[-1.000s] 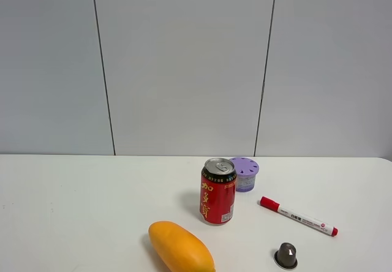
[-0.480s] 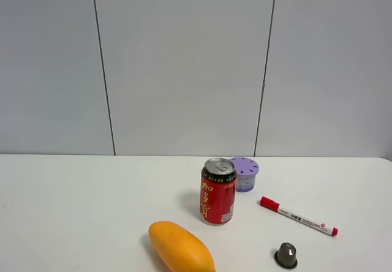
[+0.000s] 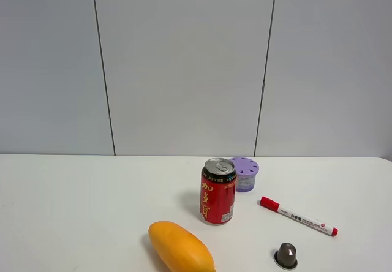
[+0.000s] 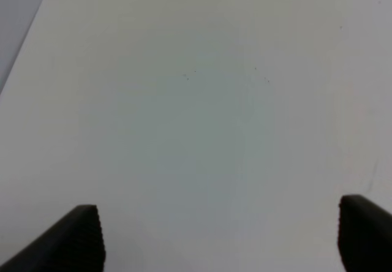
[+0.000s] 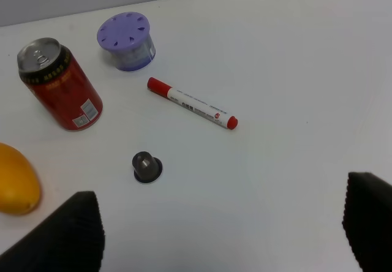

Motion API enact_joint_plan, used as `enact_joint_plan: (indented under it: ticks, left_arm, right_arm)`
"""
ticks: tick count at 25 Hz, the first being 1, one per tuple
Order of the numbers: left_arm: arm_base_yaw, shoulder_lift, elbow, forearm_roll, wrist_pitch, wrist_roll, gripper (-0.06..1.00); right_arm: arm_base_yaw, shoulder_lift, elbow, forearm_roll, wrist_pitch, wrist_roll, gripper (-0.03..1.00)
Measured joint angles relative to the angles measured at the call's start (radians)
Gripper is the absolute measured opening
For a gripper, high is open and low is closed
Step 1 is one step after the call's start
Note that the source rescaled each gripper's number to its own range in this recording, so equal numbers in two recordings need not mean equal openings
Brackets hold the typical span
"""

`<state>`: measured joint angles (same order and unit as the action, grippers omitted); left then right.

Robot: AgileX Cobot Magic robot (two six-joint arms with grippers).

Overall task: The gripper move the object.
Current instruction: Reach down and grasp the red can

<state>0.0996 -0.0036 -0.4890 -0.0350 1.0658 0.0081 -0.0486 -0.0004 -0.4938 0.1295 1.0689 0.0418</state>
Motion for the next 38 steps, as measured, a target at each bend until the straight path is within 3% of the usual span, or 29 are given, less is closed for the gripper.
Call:
enact_joint_plan:
  ticks: [4, 6, 8, 14, 16, 20, 23, 28, 34, 38]
  left_arm:
    - [0.0, 0.005, -0.001, -0.021, 0.0, -0.022, 0.46]
    - [0.0, 0.083, -0.043, -0.174, 0.0, -0.018, 0.46]
    - [0.0, 0.171, -0.082, -0.314, 0.0, 0.068, 0.46]
    - [0.0, 0.49, -0.173, -0.89, -0.004, 0.556, 0.45]
    - [0.0, 0.584, -0.182, -1.031, -0.006, 0.758, 0.45]
    - [0.0, 0.727, -0.183, -1.22, 0.029, 1.059, 0.45]
    - [0.0, 0.795, -0.196, -1.253, 0.039, 1.158, 0.43]
    - [-0.084, 0.889, -0.316, -1.091, -0.014, 1.196, 0.27]
    - [-0.36, 1.084, -0.462, -0.929, -0.122, 1.191, 0.25]
    - [-0.545, 1.246, -0.49, -0.917, -0.148, 1.172, 0.37]
  right_arm:
    - [0.0, 0.0, 0.0, 0.0, 0.0, 0.0, 1.0]
    - [0.0, 0.0, 0.0, 0.0, 0.0, 0.0, 1.0]
    - [0.0, 0.0, 0.0, 0.0, 0.0, 0.0, 1.0]
    - [0.0, 0.0, 0.0, 0.0, 0.0, 0.0, 1.0]
    - [0.0, 0.0, 0.0, 0.0, 0.0, 0.0, 1.0]
    - [0.0, 0.0, 0.0, 0.0, 0.0, 0.0, 1.0]
    - [0.0, 0.0, 0.0, 0.0, 0.0, 0.0, 1.0]
    - [0.0, 0.0, 0.0, 0.0, 0.0, 0.0, 1.0]
    - [0.0, 0.0, 0.0, 0.0, 0.0, 0.0, 1.0]
    - [0.0, 0.0, 0.0, 0.0, 0.0, 0.0, 1.0]
